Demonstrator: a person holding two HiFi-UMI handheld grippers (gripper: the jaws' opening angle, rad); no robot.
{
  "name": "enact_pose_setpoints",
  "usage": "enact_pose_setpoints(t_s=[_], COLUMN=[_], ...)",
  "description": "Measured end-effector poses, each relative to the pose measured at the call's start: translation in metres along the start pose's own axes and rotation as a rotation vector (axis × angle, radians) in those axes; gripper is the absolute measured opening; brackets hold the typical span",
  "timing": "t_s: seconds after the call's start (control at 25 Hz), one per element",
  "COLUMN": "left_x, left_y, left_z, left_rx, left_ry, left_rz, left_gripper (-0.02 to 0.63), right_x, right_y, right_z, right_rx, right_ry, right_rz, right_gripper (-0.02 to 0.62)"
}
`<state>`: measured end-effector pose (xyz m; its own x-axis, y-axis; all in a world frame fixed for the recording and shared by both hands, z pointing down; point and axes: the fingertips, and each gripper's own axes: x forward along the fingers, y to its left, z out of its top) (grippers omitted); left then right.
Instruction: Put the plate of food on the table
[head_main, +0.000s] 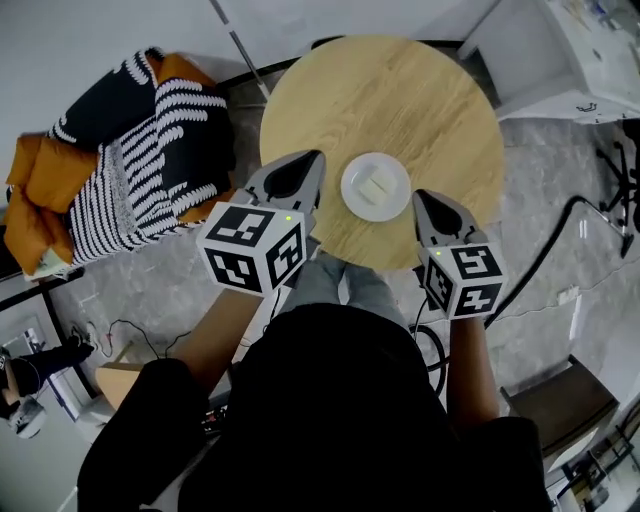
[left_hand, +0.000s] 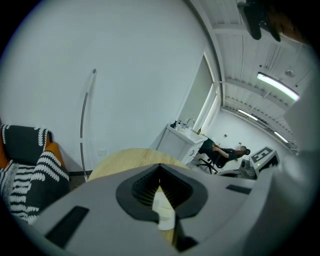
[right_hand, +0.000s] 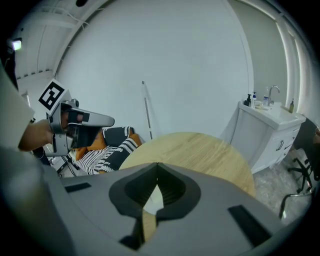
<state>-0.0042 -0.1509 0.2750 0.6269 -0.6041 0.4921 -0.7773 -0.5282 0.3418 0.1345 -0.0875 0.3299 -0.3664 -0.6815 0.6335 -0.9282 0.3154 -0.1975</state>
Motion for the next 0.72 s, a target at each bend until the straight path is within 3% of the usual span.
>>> enact_pose_setpoints(t_s=[0.72], left_x=[-0.034], left_y=[0.0], left_z=[0.04], left_rx=[0.051], left_ry=[-0.099], left_rz=[0.005], left_gripper=[0.008], right_x=[-0.031], right_y=[0.024], right_z=[0.055], right_rx=[-0.059], right_ry=[-0.152], right_rz=[-0.002], right_gripper=[0.008])
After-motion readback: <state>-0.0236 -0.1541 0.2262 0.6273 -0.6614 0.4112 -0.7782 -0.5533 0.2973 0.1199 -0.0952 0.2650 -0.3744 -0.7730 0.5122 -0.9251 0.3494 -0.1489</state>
